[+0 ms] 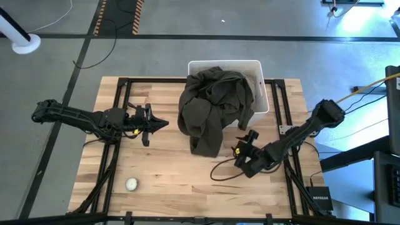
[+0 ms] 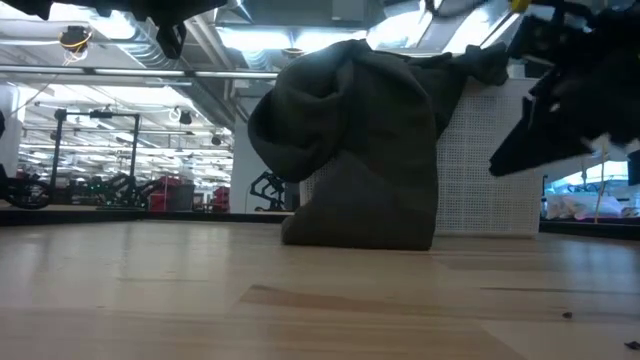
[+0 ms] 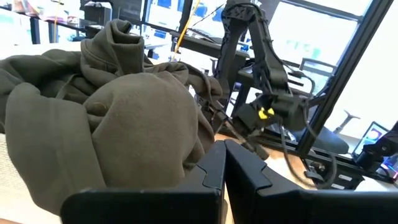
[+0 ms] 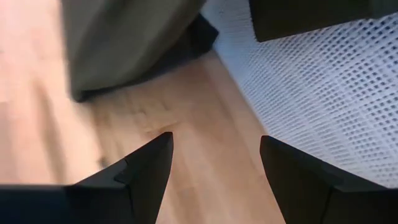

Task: Sort clothes
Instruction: Put the black jacket into the white laundry bin

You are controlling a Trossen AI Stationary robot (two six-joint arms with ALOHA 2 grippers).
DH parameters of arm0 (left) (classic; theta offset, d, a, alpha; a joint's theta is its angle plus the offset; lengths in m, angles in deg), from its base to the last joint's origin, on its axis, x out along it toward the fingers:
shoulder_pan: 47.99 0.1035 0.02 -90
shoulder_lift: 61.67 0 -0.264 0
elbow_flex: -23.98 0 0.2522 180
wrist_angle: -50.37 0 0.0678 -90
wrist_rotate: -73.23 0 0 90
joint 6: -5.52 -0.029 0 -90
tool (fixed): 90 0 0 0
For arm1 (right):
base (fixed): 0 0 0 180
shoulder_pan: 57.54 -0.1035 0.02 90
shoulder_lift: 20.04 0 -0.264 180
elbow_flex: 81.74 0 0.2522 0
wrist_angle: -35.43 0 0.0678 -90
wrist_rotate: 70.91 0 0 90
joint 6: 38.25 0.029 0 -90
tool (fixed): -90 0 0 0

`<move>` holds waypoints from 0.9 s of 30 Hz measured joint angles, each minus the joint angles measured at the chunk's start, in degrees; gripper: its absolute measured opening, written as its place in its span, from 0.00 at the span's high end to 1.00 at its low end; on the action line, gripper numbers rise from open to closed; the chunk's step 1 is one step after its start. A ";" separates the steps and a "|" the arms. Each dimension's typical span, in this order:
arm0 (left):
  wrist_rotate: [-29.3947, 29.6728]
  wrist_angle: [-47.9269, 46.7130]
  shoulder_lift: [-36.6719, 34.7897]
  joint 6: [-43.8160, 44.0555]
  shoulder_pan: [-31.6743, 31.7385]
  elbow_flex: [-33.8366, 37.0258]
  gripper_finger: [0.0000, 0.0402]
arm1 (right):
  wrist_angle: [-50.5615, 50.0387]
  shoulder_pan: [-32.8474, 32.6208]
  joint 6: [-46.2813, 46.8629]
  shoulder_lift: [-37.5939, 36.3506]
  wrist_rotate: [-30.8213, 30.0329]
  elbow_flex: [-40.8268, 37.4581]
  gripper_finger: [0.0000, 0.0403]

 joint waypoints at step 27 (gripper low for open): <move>0.02 0.05 -0.01 0.20 0.00 0.00 1.00 | 31.24 12.48 -25.49 15.27 2.27 0.12 0.36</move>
